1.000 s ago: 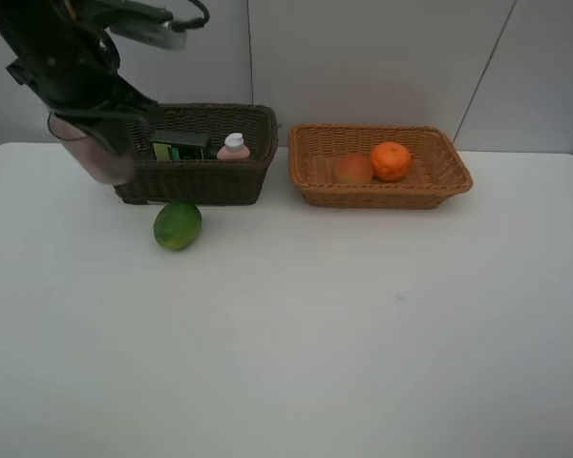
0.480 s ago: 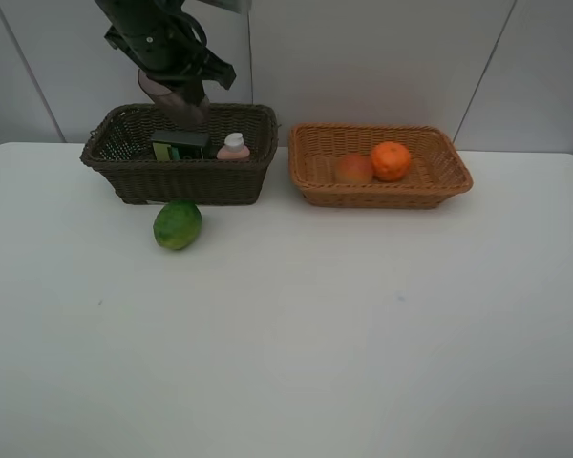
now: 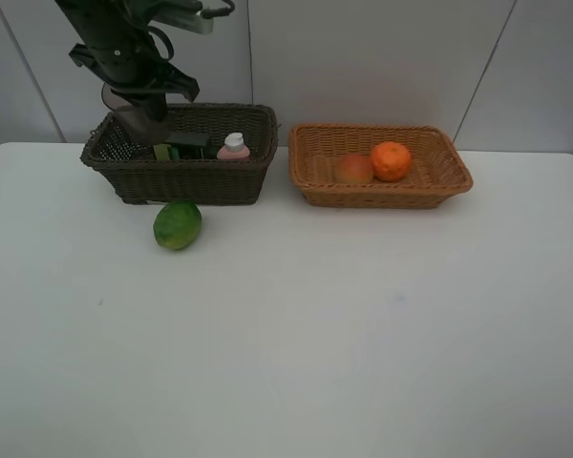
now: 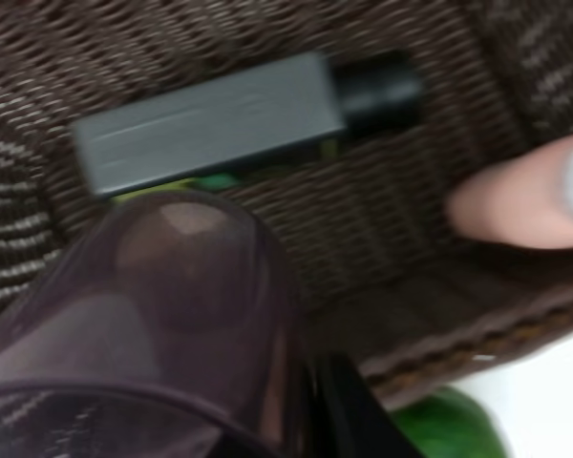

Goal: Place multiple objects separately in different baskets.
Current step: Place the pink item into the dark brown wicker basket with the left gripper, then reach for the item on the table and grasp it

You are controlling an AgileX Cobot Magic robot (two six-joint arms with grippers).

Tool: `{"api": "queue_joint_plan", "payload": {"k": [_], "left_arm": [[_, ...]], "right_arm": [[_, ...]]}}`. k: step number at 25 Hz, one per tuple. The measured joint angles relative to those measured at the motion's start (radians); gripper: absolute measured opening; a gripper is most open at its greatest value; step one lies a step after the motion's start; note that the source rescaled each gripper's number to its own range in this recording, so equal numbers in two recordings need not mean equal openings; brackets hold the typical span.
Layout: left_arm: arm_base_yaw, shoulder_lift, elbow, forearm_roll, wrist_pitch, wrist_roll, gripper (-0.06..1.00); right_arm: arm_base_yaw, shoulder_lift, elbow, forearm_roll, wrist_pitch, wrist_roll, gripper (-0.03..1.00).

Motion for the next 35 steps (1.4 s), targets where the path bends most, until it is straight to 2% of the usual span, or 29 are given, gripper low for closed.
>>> {"api": "queue_joint_plan", "payload": {"k": [6,15,18,19,21,25,27,30,35], "left_arm": [[0.042,0.025,0.000,0.033,-0.030,0.000,0.00],[0.043,0.120,0.002,0.043,-0.026,0.000,0.00],[0.043,0.120,0.002,0.047,-0.028,0.000,0.04],[0.043,0.120,0.002,0.047,-0.028,0.000,0.10],[0.043,0.120,0.002,0.047,-0.028,0.000,0.27],[0.043,0.116,0.002,0.048,-0.032,0.000,0.77],[0.043,0.106,0.002,0.049,-0.032,0.000,0.93],[0.043,0.079,0.001,0.051,-0.028,-0.004,0.99],[0.040,0.019,0.001,0.032,0.046,-0.054,1.00]], "right_arm": [[0.000,0.000,0.000,0.000,0.000,0.000,0.77],[0.000,0.000,0.000,0.000,0.000,0.000,0.77],[0.000,0.000,0.000,0.000,0.000,0.000,0.77],[0.000,0.000,0.000,0.000,0.000,0.000,0.77],[0.000,0.000,0.000,0.000,0.000,0.000,0.77],[0.000,0.000,0.000,0.000,0.000,0.000,0.77],[0.000,0.000,0.000,0.000,0.000,0.000,0.77],[0.000,0.000,0.000,0.000,0.000,0.000,0.77],[0.000,0.000,0.000,0.000,0.000,0.000,0.77]]}}
